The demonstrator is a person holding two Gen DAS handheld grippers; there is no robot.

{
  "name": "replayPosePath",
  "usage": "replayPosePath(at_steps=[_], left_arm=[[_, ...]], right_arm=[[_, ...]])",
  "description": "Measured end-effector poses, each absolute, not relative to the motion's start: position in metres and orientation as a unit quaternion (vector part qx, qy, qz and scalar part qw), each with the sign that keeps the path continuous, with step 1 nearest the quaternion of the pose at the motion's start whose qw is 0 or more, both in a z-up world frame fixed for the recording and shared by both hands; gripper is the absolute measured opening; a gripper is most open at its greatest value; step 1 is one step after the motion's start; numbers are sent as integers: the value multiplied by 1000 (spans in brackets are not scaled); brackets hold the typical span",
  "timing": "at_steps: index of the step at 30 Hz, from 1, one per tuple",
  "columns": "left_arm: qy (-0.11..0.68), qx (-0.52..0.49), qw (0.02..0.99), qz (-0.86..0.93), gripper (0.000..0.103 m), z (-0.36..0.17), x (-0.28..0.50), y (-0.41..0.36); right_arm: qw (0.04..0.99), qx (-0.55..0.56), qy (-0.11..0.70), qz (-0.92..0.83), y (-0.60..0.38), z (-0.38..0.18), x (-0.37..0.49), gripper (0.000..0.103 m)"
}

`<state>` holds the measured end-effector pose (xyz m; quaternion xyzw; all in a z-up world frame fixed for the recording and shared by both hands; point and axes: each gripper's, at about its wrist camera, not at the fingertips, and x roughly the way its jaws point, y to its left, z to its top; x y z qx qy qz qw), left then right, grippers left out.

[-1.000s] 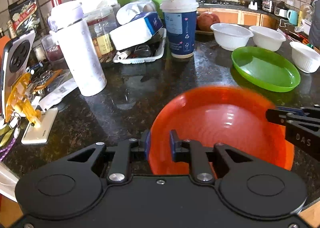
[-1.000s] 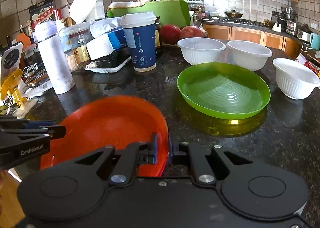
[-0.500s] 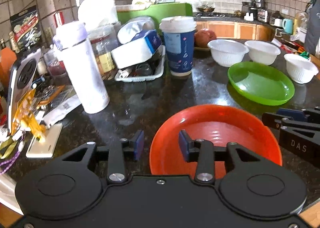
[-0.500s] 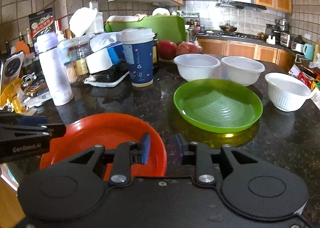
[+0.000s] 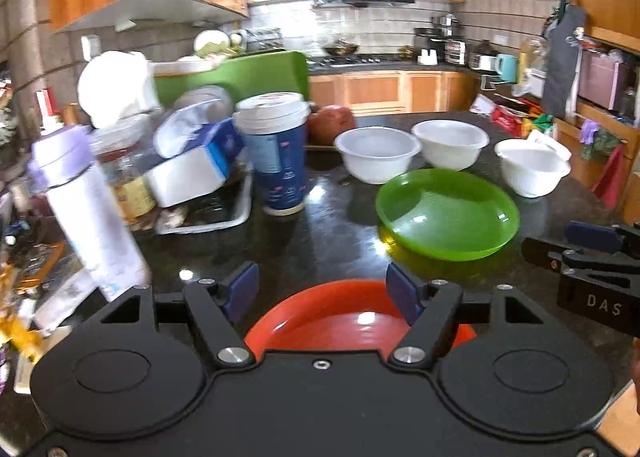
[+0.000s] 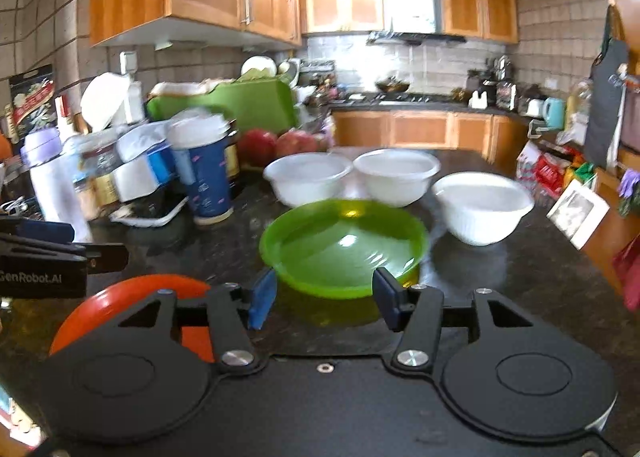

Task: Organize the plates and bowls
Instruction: 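Move the left gripper to the green plate rim and close it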

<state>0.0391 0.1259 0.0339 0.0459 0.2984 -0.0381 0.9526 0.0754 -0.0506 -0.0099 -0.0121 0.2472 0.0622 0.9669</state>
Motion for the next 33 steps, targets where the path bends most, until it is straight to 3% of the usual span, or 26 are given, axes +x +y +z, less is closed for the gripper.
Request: replayPosePath(at_steps=[10,19,23,27,33], left_arm=[[292,35,955,-29,73,57,88,103],[346,41,937,-24,70,43,146,73],[372,66,926,-12,68,28,162,60],[412,71,908,-12,61,12,183,54],[437,76,896,-6,61,-4,207,52]], right_arm=[[977,-43,202,47,-103,19,107,55],[962,-59,243,106,-131,13,163,55],[949,-65,276,136,-133,-1,190,46],[938,-59,311,142,-135,-17,212,46],[926,-55,347,137,-137,-41,244,43]])
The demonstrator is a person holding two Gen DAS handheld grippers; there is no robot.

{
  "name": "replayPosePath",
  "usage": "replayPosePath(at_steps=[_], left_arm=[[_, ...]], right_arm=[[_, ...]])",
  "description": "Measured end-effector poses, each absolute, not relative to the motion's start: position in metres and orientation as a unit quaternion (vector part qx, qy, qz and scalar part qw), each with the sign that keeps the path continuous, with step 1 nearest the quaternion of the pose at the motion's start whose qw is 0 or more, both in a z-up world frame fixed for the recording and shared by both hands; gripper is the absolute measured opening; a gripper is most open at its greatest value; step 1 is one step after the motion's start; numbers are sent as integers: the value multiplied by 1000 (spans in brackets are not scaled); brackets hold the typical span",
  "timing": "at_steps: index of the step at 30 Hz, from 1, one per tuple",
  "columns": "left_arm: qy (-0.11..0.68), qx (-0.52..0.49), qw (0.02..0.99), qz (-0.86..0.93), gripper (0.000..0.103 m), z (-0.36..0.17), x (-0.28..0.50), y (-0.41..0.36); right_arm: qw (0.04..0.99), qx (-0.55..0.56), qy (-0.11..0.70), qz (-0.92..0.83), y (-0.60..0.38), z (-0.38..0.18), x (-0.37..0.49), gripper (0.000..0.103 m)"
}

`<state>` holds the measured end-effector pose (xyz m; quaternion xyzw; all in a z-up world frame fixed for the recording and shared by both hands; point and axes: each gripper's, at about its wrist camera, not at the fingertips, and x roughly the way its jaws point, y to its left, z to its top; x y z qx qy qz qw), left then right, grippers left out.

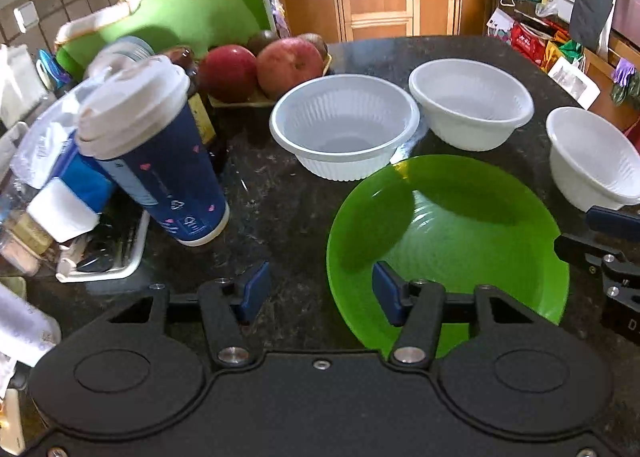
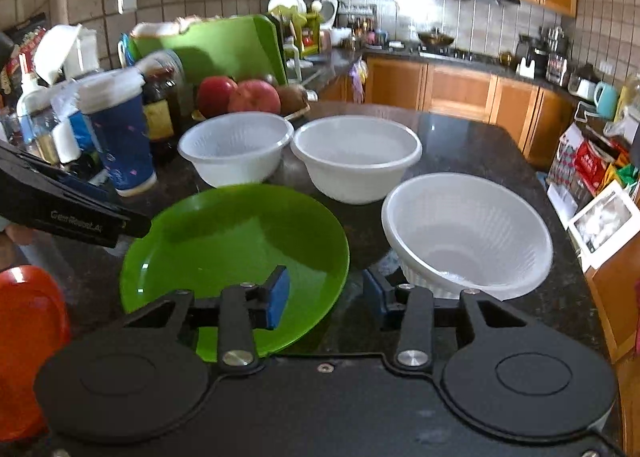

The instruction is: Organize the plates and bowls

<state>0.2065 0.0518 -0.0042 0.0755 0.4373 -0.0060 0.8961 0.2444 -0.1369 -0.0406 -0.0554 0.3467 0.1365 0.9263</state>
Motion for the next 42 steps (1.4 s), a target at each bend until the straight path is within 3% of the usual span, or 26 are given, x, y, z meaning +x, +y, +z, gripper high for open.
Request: replayPosePath(at_steps=[22,28,32,42], left_arm=[[468,67,881,-5,54,-25,235,52],[474,59,878,-10,44,-24,237,50],[477,57,877,-15,28,-24,237,46],[480,44,876,-13,28,-16,224,51]], right_arm=[[915,-41,379,128,-132,-68,278,35],[915,-41,380,128,-129,-67,276,32],[915,-44,381,127,-130,-67,273,29],[920,-49,368,124,-127,-57,260,26]])
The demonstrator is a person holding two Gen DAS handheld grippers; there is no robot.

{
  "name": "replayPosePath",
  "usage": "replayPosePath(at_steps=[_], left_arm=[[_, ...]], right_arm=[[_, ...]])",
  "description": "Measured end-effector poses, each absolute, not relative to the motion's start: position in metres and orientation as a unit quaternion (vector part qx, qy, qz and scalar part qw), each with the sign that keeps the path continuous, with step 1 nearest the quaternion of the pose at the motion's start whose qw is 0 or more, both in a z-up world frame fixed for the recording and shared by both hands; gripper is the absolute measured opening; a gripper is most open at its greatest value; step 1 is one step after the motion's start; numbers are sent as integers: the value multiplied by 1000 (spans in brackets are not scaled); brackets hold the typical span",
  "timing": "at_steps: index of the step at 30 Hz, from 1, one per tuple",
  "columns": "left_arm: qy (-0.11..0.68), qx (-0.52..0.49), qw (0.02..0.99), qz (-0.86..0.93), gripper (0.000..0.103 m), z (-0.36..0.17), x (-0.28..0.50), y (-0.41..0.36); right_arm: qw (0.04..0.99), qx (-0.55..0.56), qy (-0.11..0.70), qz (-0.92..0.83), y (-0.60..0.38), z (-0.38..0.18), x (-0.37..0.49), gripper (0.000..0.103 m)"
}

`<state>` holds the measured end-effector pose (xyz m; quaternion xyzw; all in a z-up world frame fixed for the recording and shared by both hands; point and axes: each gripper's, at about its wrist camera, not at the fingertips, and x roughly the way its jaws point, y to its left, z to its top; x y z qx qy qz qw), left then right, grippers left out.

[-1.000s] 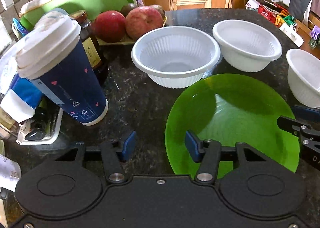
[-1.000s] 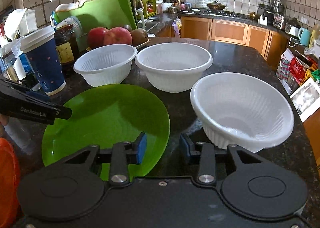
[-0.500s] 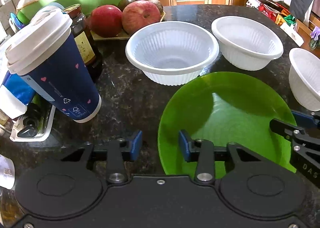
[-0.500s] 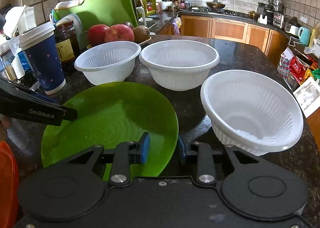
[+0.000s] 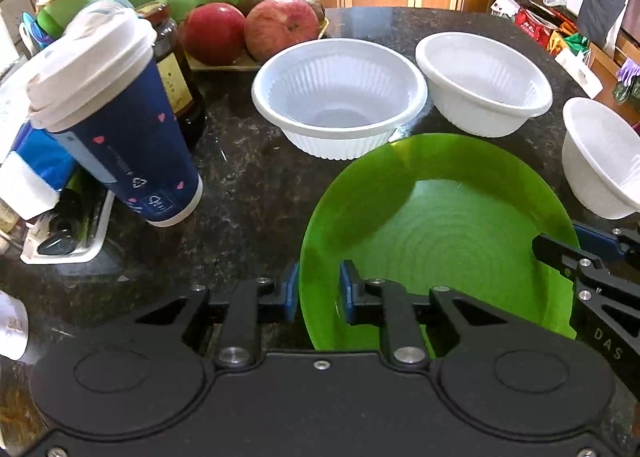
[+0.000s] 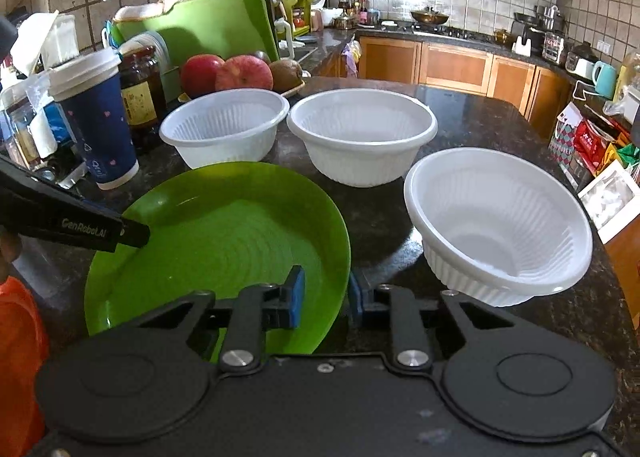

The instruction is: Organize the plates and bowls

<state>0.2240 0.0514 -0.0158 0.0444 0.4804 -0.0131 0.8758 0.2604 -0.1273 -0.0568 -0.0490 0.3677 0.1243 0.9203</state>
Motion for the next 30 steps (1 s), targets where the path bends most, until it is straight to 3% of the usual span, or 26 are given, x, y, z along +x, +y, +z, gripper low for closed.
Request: replayPosePath(at_steps=[5,16,30], left_arm=[[470,49,881,-16,28,-8,211,51],[447,39,893,-41,28,10,187,53],[439,51,895,-59,28,8,171,47]], right_arm=[[927,-53,353,119,-126,-47,247,25],[936,-36,340,86,-132,-33,223,11],[933,-27,354,59,-131,-30,196,10]])
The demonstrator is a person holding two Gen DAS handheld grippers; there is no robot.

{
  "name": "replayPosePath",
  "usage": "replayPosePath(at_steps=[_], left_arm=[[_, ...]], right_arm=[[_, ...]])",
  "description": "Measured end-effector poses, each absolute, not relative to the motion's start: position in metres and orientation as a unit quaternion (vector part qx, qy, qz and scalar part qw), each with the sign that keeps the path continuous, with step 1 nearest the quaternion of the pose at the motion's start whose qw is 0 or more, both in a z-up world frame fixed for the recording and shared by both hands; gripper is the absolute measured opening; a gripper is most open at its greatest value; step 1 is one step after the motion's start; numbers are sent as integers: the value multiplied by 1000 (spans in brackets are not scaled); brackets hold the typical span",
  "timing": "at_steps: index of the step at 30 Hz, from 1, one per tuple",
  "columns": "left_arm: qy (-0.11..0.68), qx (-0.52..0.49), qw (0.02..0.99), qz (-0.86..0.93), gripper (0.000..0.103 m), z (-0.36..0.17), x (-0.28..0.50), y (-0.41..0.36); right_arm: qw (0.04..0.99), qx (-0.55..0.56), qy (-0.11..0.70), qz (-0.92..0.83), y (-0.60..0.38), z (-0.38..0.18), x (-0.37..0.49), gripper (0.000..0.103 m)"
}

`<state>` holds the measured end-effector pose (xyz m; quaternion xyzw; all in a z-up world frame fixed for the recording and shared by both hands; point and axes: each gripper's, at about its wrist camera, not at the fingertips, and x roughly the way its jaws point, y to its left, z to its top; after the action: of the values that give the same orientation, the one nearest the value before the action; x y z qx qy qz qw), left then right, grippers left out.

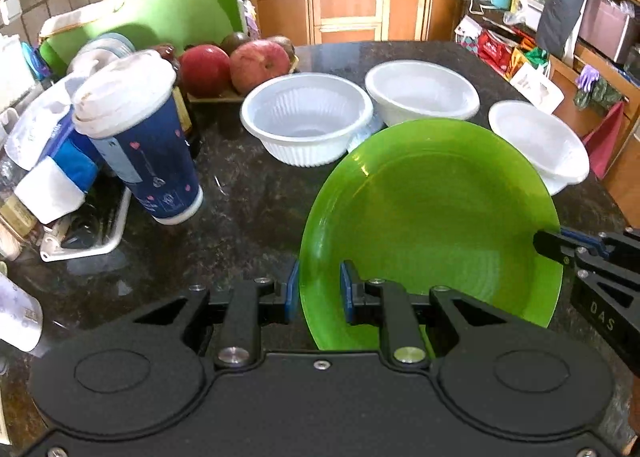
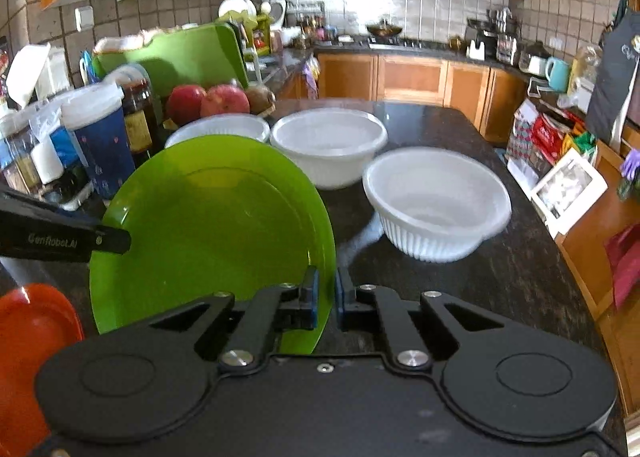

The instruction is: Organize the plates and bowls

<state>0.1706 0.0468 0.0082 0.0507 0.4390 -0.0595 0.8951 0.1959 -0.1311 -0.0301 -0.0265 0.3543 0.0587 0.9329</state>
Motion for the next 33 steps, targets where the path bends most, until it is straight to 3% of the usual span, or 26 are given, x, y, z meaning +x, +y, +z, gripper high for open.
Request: replayPosePath(at_steps=[12,27,33], left_arm=[[483,49,871,-67,28,-22,151,9],[446,5,895,0,33,-27,118,6],[433,4,901,15,28,-28,113,-1]], right_arm=[[924,7,380,37,-168,-54,169,10],[928,20,364,79,-181,-69,163,12],[930,25,357,83,-181,-70,161,15]])
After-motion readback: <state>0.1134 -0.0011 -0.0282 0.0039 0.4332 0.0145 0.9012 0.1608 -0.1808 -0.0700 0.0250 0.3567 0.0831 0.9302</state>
